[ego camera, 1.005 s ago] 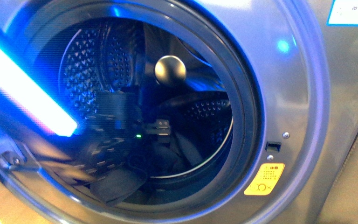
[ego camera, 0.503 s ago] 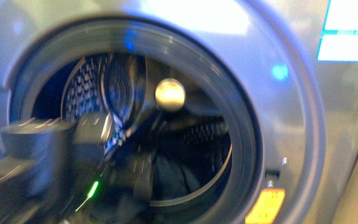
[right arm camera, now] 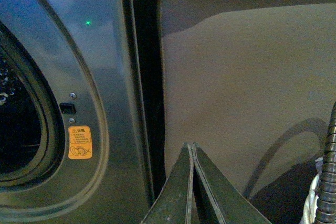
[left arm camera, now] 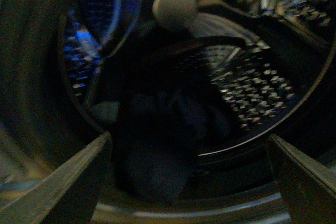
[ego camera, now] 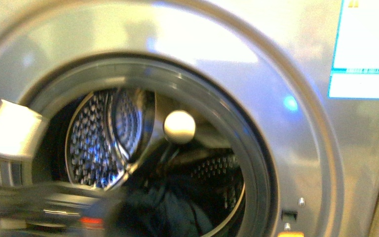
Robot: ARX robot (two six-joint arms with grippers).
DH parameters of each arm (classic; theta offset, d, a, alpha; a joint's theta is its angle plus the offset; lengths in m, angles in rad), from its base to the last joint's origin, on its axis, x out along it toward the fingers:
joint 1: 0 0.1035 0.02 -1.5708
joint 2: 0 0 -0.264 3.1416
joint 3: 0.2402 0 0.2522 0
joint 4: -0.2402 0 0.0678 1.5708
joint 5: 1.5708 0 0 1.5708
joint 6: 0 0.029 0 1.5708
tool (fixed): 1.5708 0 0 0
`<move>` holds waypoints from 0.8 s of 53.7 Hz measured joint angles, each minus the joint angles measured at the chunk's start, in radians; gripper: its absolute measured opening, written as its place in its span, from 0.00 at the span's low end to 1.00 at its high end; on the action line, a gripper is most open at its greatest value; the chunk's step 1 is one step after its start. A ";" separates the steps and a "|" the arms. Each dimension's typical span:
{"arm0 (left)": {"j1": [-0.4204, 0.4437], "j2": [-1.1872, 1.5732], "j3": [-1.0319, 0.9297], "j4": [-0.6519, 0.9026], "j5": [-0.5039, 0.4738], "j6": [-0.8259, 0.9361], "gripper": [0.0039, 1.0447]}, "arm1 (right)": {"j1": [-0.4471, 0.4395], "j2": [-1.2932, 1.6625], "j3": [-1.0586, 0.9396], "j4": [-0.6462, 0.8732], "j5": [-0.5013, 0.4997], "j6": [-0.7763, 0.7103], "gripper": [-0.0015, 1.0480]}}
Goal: Put clothes into washing machine
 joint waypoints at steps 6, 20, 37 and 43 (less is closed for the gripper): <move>0.040 -0.232 -0.100 -0.134 -0.108 0.019 0.57 | 0.000 0.000 0.000 0.000 0.000 0.000 0.02; 0.166 -0.447 -0.208 -0.247 0.009 0.027 0.02 | 0.000 0.000 0.000 0.000 0.000 0.000 0.02; 0.307 -0.623 -0.277 -0.330 0.156 0.028 0.03 | 0.000 0.000 0.000 0.000 0.000 0.000 0.02; 0.318 -0.679 -0.277 -0.385 0.155 0.029 0.03 | 0.000 0.000 0.000 0.000 0.000 0.000 0.02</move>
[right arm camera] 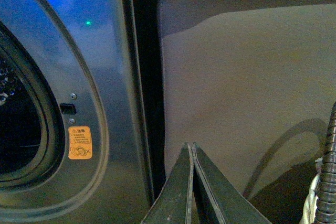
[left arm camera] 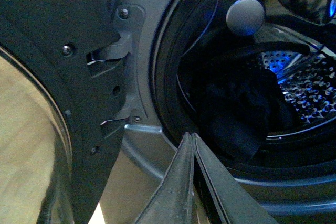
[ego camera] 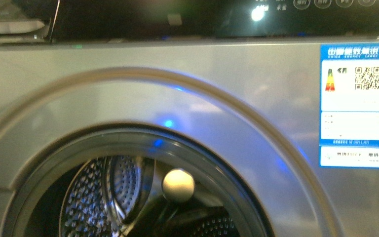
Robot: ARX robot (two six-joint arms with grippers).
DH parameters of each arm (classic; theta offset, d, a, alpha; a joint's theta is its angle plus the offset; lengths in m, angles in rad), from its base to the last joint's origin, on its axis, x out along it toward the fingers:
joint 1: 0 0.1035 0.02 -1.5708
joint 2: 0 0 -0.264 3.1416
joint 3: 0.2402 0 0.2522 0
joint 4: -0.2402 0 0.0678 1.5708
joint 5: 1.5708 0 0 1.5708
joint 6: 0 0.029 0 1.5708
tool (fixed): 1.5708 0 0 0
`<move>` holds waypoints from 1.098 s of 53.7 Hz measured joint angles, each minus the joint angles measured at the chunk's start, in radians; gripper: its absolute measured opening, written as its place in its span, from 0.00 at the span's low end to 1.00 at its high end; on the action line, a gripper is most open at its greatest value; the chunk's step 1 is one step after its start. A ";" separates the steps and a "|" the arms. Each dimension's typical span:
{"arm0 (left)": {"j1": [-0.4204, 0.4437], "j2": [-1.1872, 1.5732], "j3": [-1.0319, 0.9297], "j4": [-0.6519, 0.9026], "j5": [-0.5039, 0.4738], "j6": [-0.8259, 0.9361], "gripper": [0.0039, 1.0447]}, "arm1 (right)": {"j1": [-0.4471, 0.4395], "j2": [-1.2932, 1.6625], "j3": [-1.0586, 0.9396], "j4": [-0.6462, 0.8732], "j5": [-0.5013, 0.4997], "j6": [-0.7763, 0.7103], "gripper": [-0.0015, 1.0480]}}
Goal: Put clothes into washing machine
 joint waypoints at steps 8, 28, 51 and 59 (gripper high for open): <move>0.000 -0.093 0.000 -0.081 0.002 0.000 0.03 | 0.000 0.000 0.000 0.000 0.000 0.000 0.02; 0.000 -0.227 0.000 -0.217 0.001 0.000 0.03 | 0.000 0.000 0.000 0.000 0.000 0.000 0.02; 0.000 -0.473 0.000 -0.466 0.001 0.000 0.03 | 0.000 0.000 0.000 0.000 0.000 0.000 0.02; 0.000 -0.473 0.000 -0.469 0.001 0.000 0.03 | 0.000 0.000 0.000 0.000 0.000 0.000 0.02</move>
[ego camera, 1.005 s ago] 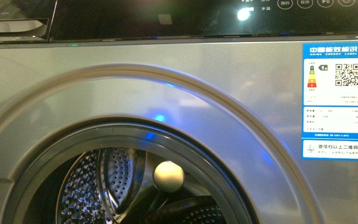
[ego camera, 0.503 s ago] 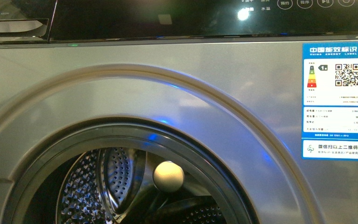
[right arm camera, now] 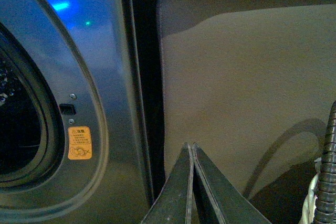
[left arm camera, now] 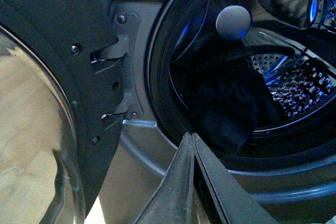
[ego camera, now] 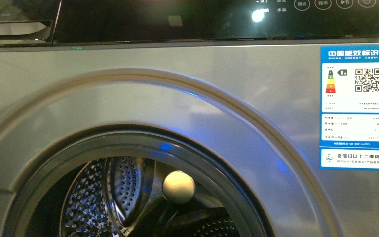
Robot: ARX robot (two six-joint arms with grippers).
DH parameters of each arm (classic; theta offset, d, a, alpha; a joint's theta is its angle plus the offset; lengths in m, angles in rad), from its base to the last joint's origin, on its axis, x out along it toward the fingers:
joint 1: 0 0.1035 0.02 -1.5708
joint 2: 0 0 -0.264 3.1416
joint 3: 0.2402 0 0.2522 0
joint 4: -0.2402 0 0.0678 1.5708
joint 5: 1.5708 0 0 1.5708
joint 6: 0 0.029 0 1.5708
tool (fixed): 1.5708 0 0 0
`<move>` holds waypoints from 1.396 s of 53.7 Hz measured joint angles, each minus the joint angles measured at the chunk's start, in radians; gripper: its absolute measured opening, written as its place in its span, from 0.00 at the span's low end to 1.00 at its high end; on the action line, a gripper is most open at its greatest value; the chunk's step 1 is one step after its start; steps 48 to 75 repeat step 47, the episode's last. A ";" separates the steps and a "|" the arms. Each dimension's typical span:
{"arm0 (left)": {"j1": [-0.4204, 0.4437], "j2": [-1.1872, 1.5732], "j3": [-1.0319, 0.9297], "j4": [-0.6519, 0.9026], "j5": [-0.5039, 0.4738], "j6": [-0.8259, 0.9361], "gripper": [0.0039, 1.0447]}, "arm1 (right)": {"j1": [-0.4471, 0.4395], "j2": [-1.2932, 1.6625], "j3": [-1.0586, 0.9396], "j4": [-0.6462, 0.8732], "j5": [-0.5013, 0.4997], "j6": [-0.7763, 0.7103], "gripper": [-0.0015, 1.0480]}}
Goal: Put clothes into washing machine
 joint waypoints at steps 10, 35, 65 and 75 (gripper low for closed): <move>0.000 0.000 0.000 0.000 0.000 0.000 0.03 | 0.000 0.000 0.000 0.000 0.000 0.000 0.02; 0.000 0.000 0.000 0.000 0.000 0.000 0.49 | 0.000 0.000 0.000 0.000 0.000 -0.001 0.54; 0.000 0.000 0.000 0.000 0.000 0.000 0.83 | 0.000 0.000 0.000 0.000 0.000 -0.001 0.87; 0.000 0.000 0.000 0.000 0.000 0.000 0.83 | 0.000 0.000 0.000 0.000 0.000 -0.001 0.87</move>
